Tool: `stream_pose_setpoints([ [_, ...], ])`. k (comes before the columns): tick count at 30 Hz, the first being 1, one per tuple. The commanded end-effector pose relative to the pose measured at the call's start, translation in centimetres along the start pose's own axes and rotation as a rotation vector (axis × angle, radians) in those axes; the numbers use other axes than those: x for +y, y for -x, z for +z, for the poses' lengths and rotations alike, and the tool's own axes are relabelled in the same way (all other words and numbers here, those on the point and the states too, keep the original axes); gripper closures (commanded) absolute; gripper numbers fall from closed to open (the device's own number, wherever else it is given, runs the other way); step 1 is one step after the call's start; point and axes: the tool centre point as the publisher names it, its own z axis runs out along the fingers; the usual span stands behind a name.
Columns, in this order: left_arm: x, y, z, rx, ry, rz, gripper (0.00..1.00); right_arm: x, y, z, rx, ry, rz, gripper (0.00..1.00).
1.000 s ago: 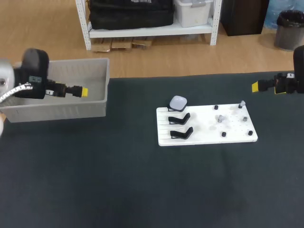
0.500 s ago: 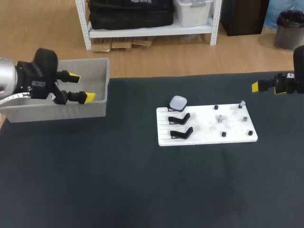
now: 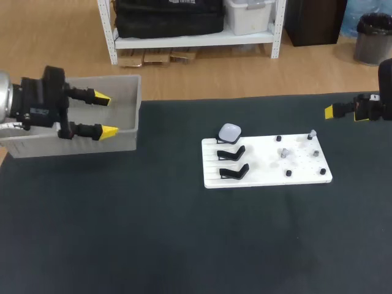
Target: Pick up each earbud case from the left stands, insert the matching earbuds, close the lid, and place the case in the box.
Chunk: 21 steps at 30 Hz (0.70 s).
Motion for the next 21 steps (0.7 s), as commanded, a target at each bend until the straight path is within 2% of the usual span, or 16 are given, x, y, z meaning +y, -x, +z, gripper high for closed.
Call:
stream_pose_setpoints([
  [1,-1.2,0.5,2.8,-0.056,0.067,-0.011,0.00,-0.1,0.1,0.0,0.002,0.003,0.000,0.00],
  [4,-1.5,1.1,4.6,-0.060,0.073,-0.014,0.00,-0.1,0.1,0.0,0.002,0.003,0.000,0.00],
  [12,-0.7,1.8,10.5,-0.059,-0.043,0.004,0.00,-0.1,0.1,0.0,0.002,0.003,0.000,0.00],
  [21,0.1,2.2,16.2,-0.008,-0.130,0.038,0.00,-0.1,0.1,0.0,0.002,0.003,0.000,0.00],
])
